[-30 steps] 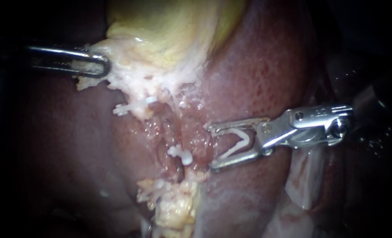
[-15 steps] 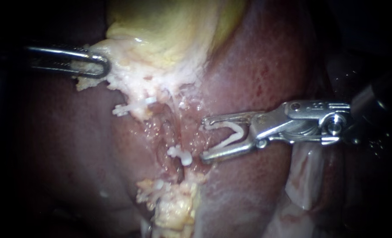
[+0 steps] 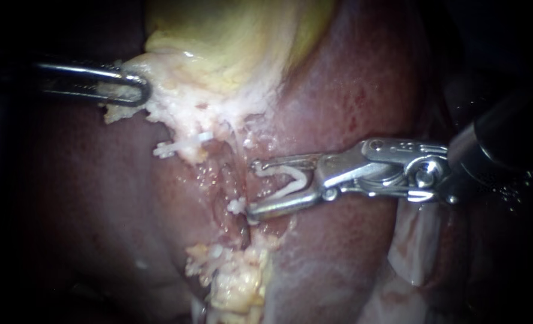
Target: Clipping second clip right tube
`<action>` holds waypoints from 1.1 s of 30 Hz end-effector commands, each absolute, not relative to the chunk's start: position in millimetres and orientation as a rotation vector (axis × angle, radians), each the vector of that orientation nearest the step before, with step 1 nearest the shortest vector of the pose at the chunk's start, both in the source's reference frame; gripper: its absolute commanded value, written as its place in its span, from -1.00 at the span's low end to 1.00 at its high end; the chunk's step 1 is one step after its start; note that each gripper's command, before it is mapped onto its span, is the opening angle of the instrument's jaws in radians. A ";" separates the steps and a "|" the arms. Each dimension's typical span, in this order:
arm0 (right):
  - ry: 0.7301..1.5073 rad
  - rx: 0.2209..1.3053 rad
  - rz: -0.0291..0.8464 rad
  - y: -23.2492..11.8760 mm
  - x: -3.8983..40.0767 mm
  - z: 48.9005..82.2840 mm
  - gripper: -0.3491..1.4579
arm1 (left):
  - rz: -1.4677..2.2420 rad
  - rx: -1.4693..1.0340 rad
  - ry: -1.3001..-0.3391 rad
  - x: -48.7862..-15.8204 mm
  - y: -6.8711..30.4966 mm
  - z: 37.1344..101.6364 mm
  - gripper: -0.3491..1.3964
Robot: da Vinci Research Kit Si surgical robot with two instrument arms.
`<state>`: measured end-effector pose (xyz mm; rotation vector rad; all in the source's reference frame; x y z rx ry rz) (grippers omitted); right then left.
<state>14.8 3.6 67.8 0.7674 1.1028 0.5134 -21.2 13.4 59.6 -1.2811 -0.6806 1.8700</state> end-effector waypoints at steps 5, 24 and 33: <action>1.100 0.788 0.507 3.3 15.9 68.3 -0.06 | 1.870 -1.281 -0.679 -21.3 13.4 59.6 -1.00; 1.146 0.894 0.554 1.9 18.1 68.1 -0.06 | 1.870 -1.282 -0.680 -21.1 13.5 59.8 -1.00; 1.173 0.918 0.555 1.0 18.1 65.6 -0.06 | 1.876 -1.285 -0.677 -21.0 13.5 60.0 -1.00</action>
